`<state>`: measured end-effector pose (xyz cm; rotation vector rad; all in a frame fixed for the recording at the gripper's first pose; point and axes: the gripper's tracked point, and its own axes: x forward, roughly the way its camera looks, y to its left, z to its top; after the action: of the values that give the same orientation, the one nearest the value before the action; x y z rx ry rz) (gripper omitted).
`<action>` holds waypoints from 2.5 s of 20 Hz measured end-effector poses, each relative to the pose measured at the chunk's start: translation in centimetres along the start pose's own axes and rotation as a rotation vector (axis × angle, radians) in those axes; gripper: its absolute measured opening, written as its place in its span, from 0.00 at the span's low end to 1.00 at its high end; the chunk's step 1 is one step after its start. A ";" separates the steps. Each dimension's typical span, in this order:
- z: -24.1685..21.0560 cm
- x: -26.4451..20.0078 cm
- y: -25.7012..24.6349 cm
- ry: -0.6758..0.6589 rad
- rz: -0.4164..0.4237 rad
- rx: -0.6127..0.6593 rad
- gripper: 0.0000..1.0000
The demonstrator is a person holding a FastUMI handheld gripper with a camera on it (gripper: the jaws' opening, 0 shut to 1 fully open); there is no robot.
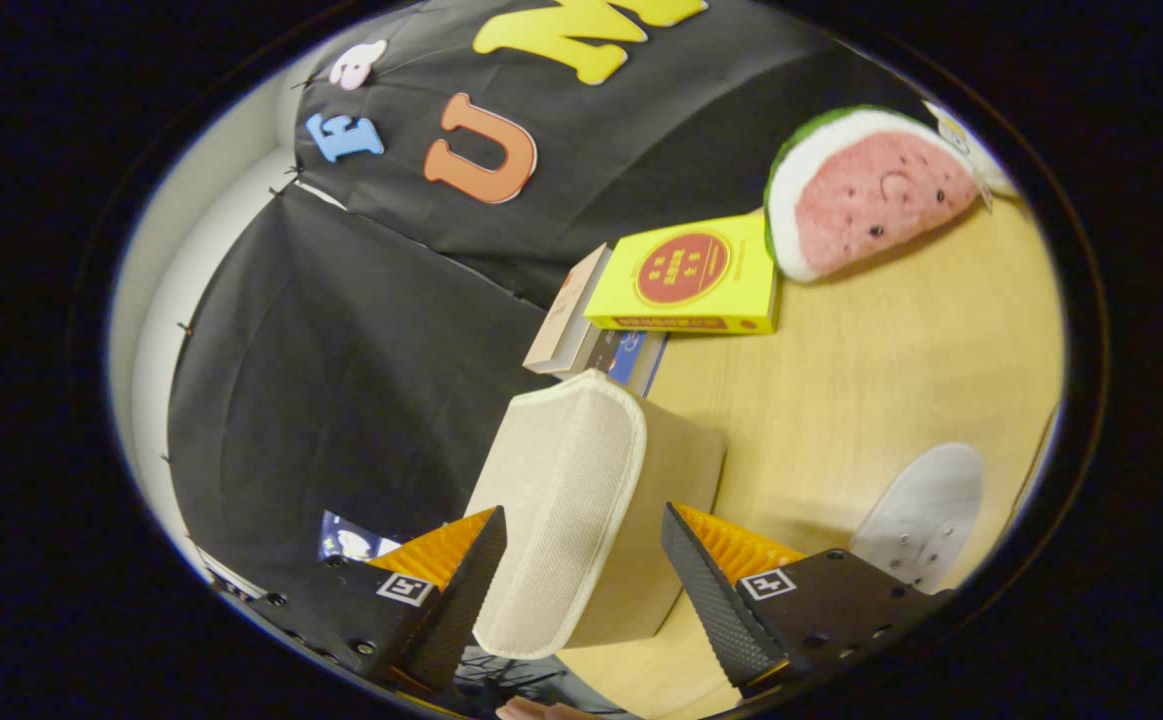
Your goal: Open the storage box then place both shoes into the box .Put the left shoe in first, then the right shoe, with the right side of both shoes facing outward in a uniform manner.
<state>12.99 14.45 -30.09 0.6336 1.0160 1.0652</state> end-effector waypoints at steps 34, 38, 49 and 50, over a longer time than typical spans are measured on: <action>-0.3 0.2 21.2 0.035 0.224 0.133 0.00; 0.4 5.2 26.5 0.057 0.202 0.114 0.00; -2.1 17.9 34.5 0.185 0.082 0.022 0.74; -2.4 18.3 34.3 0.193 0.057 0.014 0.81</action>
<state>-0.73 44.32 -9.30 0.5814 1.1792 1.1871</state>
